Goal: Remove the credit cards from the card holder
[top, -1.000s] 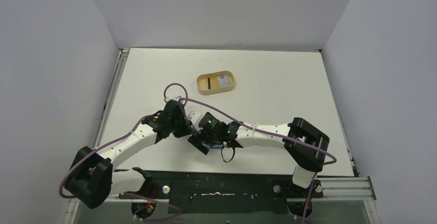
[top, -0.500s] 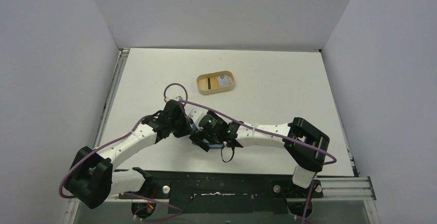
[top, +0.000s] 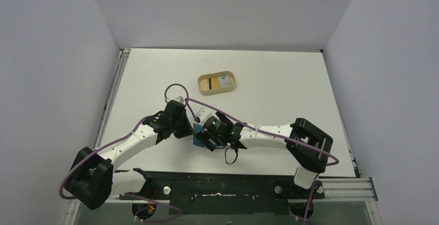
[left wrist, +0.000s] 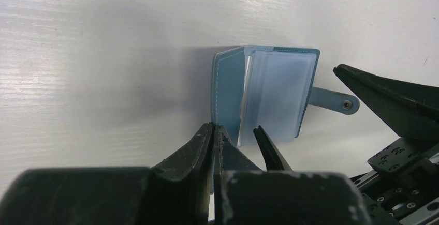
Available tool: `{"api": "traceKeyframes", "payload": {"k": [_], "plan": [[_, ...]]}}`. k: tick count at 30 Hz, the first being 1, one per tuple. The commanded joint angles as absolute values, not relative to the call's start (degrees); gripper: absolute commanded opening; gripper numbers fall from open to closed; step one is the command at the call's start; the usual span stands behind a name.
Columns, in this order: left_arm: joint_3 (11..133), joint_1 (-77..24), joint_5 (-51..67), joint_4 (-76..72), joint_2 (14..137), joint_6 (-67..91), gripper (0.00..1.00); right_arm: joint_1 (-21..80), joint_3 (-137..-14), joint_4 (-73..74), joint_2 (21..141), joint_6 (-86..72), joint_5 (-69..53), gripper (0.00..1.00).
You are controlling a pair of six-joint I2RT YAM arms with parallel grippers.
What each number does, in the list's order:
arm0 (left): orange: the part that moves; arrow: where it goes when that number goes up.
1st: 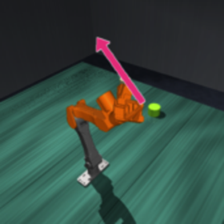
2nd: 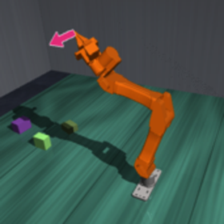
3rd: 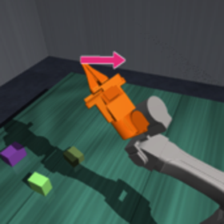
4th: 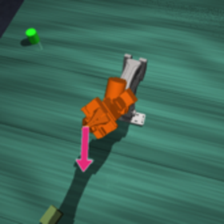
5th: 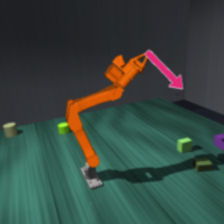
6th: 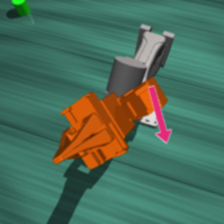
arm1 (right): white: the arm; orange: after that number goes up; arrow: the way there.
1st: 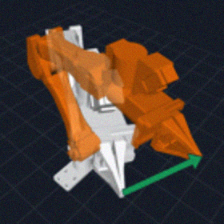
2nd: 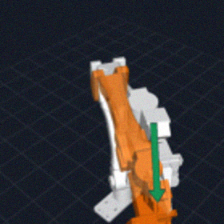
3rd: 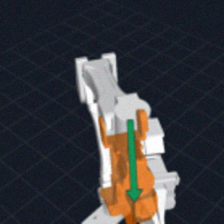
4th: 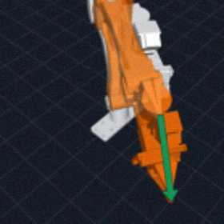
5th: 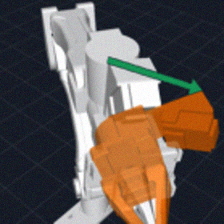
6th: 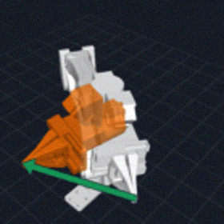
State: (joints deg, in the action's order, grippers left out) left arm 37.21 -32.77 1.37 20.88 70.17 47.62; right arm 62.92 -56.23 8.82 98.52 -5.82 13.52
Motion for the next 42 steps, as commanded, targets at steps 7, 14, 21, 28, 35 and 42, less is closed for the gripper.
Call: {"api": "traceKeyframes", "payload": {"k": [7,14,21,28,35,42], "plan": [[37.85,-32.52,1.93,19.16,68.73,47.38,0.0,62.27,-54.65,12.0,94.05,-10.22,16.44,0.99],[37.35,-32.52,1.83,19.07,68.27,47.51,0.0,61.78,-57.19,14.42,96.99,-11.63,16.09,1.0],[30.37,-32.52,2.85,9.78,69.15,49.06,0.0,60.24,-62.22,20.37,97.22,-14.48,21.87,1.0],[27.54,-32.43,3.93,3.87,67.86,50.11,0.0,57.9,-63.49,19.34,91.74,-13.54,13.64,1.0],[25.55,-32.21,5.24,-2.23,66.49,50.66,0.0,51.02,-62.0,11.57,83.66,-19.28,-4.26,0.99],[24.84,-32.03,6.55,-6.42,67.61,51.55,0.0,42.34,-54.56,-9.05,84.63,-28.58,-24.61,0.98]]}}
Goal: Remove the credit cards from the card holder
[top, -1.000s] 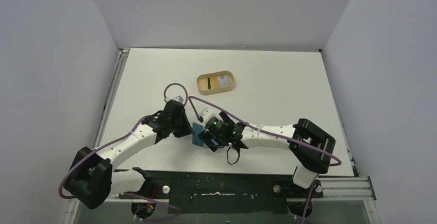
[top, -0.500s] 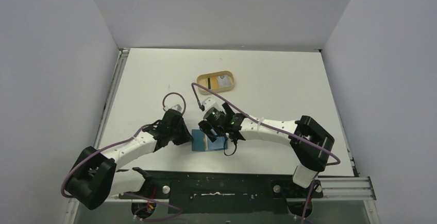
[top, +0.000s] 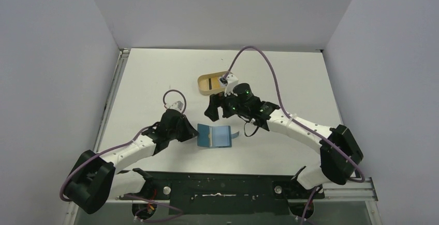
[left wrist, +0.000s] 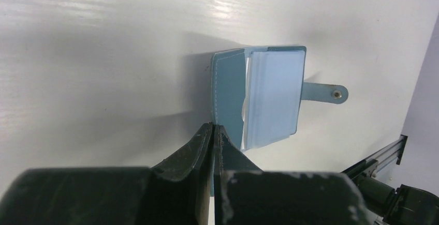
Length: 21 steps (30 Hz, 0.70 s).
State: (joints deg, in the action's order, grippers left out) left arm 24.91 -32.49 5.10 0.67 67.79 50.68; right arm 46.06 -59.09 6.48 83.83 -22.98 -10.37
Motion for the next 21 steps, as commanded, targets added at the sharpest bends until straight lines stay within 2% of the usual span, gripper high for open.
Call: {"api": "traceKeyframes", "payload": {"k": [1,6,13,21], "plan": [[24.36,-32.0,6.77,-7.47,67.67,51.94,0.0,42.05,-53.8,-11.28,85.25,-28.58,-25.95,0.98],[22.63,-31.79,8.04,-13.06,67.23,52.9,0.0,42.0,-55.74,-10.21,90.28,-28.58,-28.23,0.98],[21.11,-31.27,8.78,-17.74,66.81,53.72,0.0,42.01,-52.39,-20.81,95.42,-28.58,-31.91,0.98],[17.35,-29.62,10.35,-27.71,68.56,58.83,0.0,41.4,-47.31,-25.38,95.57,-28.58,-30.04,0.98]]}}
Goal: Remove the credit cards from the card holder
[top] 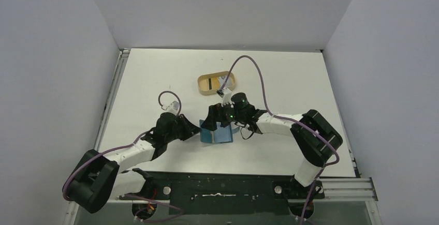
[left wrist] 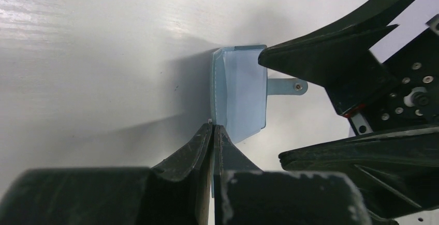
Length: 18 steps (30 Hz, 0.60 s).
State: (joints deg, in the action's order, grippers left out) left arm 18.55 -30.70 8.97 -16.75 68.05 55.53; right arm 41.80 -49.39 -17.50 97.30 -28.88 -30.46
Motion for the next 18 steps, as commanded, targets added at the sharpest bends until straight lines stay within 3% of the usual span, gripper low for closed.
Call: {"api": "traceKeyframes", "payload": {"k": [1,6,8,18], "plan": [[17.22,-29.36,10.63,-28.52,68.7,59.3,0.0,41.08,-46.48,-26.23,95.28,-28.58,-29.95,0.98],[16.87,-29.03,11.84,-32.69,68.4,60.92,0.0,39.37,-42.13,-34.25,95.05,-28.58,-31.15,0.98],[16.3,-28.63,12.29,-34.96,68.27,61.99,0.0,39.12,-41.33,-36.09,95.47,-50.72,-31.44,0.99],[12.39,-26.48,15.04,-48.8,73.38,67.15,0.0,39.21,-40.35,-52.11,101.89,-58.87,-36.56,0.99]]}}
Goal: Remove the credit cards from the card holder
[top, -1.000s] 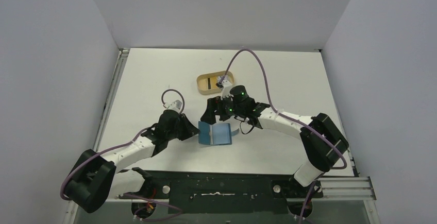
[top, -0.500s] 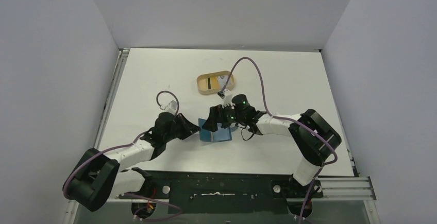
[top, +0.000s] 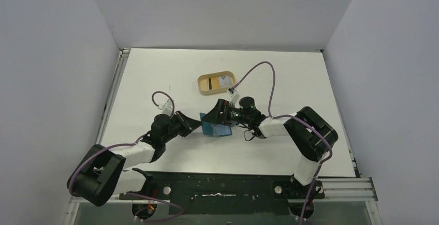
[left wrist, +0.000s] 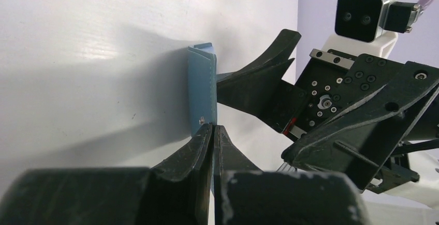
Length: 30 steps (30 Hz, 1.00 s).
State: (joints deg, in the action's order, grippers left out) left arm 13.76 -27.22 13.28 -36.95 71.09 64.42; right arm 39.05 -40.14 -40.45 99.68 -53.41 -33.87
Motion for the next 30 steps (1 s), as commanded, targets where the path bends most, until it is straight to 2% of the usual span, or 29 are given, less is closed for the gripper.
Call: {"api": "traceKeyframes", "payload": {"k": [1,8,14,17,24,30], "plan": [[12.01,-26.35,15.23,-50.87,74.32,67.75,0.0,39.19,-40.36,-52.46,102.23,-59.03,-36.6,0.99],[12.22,-25.75,17.64,-63.58,81.27,71.32,0.0,38.84,-38.69,-52.36,101.96,-58.13,-35.44,1.0],[14.17,-25.75,19.33,-61.53,81.76,70.23,0.0,37.92,-37.16,-49.66,101.06,-55.15,-32.4,1.0],[15.84,-25.75,18.53,-51.6,77.99,67.47,0.0,37.13,-35.84,-49.96,101.13,-54.75,-30.78,1.0],[22.63,-25.93,10.4,-12.58,66.5,55.02,0.0,36.66,-36.19,-48.19,101.96,-53.1,-30.31,1.0],[21.24,-25.73,10.09,-11.43,69.59,54.46,0.0,36.65,-36.3,-50.36,104.5,-53.85,-30.74,1.0]]}}
